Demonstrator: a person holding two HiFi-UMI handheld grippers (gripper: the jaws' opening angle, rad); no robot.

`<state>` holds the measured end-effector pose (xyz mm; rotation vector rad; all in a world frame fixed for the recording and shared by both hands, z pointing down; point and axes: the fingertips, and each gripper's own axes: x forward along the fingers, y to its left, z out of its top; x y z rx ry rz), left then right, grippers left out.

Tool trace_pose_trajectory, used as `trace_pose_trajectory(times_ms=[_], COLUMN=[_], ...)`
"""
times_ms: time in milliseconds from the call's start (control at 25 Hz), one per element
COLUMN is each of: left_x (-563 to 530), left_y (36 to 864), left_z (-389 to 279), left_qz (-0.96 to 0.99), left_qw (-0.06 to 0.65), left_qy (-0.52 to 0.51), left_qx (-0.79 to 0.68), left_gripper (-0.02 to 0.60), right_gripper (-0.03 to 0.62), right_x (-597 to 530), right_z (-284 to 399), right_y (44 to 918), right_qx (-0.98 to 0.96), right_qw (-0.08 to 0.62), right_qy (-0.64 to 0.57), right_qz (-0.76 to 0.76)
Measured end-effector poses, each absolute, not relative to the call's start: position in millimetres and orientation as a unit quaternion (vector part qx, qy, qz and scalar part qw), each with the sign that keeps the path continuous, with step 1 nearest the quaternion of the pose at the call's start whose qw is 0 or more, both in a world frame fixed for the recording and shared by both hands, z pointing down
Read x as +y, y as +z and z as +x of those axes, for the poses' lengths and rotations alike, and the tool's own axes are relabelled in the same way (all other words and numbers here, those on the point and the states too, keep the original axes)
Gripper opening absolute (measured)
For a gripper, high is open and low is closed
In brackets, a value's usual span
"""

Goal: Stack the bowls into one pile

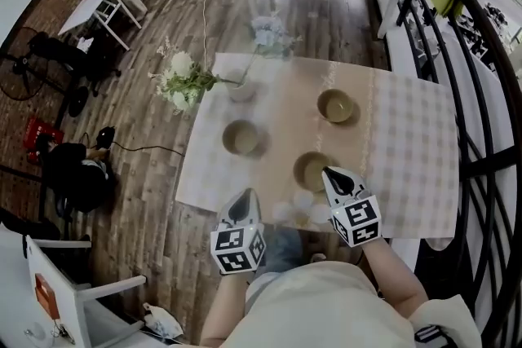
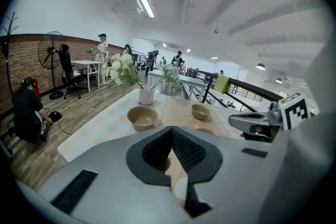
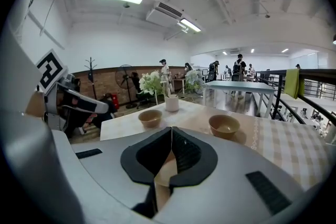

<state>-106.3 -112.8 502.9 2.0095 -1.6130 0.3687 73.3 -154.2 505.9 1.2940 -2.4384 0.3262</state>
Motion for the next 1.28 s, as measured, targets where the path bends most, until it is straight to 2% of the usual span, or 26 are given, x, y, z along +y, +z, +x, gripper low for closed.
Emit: trace_pose_trajectory(times_ms=[240,600,1280], left_x=[-130,-141,-152], left_y=[516,526,540], left_z=[-100,-102,-112], left_qz=[0.756,0.766,0.774], left_qw=[0.277,0.285,0.291], left_qy=[0.151,0.171,0.196], left_qx=[-0.573,-0.551,-0.527], left_gripper=[0.003,0.003,0.003], right_gripper=[0.008,0.094,0.085], right_x=[-163,-174,-192], right_z=[71,87,97], right_y=[532,569,614], right_qx=[-0.852,-0.820,-0.792], right_qw=[0.219,0.274,0.317], right_qy=[0.115,0.137,0.168], right_qz=[0.461,0.484,0.495])
